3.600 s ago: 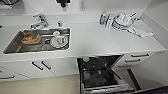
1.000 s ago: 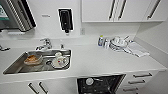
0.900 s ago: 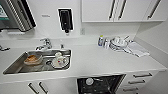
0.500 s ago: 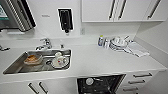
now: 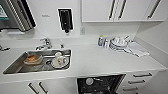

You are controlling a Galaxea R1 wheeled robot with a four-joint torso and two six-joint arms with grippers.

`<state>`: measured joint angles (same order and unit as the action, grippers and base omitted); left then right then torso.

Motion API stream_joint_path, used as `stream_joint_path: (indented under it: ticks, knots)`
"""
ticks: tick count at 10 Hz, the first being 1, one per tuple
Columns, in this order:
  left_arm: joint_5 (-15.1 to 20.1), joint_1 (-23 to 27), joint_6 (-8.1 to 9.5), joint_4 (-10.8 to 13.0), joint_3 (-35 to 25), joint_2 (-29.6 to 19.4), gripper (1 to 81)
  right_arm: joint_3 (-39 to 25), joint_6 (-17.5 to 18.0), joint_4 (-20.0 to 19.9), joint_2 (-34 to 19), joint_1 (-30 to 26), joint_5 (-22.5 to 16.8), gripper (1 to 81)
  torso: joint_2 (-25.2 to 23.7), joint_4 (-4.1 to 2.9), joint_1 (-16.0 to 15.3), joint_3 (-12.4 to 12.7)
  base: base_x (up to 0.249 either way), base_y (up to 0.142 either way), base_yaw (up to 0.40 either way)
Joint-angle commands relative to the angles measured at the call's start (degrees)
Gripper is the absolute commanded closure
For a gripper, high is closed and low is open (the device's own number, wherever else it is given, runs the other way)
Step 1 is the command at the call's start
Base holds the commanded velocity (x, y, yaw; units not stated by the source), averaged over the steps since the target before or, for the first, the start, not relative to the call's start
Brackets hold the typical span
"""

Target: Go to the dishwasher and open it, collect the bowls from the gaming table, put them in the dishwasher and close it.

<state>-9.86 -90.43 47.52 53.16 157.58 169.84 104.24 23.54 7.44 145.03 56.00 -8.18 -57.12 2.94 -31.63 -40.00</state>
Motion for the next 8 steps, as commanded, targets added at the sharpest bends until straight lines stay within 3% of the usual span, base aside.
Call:
stream_joint_path:
  ticks: [1, 3, 5, 8]
  knots:
    - [2.74, -0.32, -0.58, 1.15, 0.1, 0.33, 1.0, -13.8, 11.33, -1.11, -14.28, -21.84, 11.95, 1.0, 0.0, 0.0, 0.0, 0.0, 0.0, 0.0, 0.0]
    - [2.74, -0.32, -0.5, 2.91, 0.19, 1.03, 1.0, -18.47, 14.08, -1.2, -19.58, -25.19, 13.54, 1.0, 0.0, 0.0, 0.0, 0.0, 0.0, 0.0, 0.0]
    - [2.74, -0.32, -0.5, 3.09, 0.19, 1.03, 1.0, -23.04, 14.69, -0.49, -22.83, -24.85, 12.84, 1.0, 0.02, 0.0, -0.02, 0.0, 0.0, 0.0, 0.0]
    - [2.57, 0.03, -1.73, 2.83, 0.28, 0.33, 1.0, -22.44, 14.08, 1.94, -26.18, -12.03, 11.52, 1.0, 0.02, 0.0, -0.05, 0.0, 0.0, 0.0, 0.0]
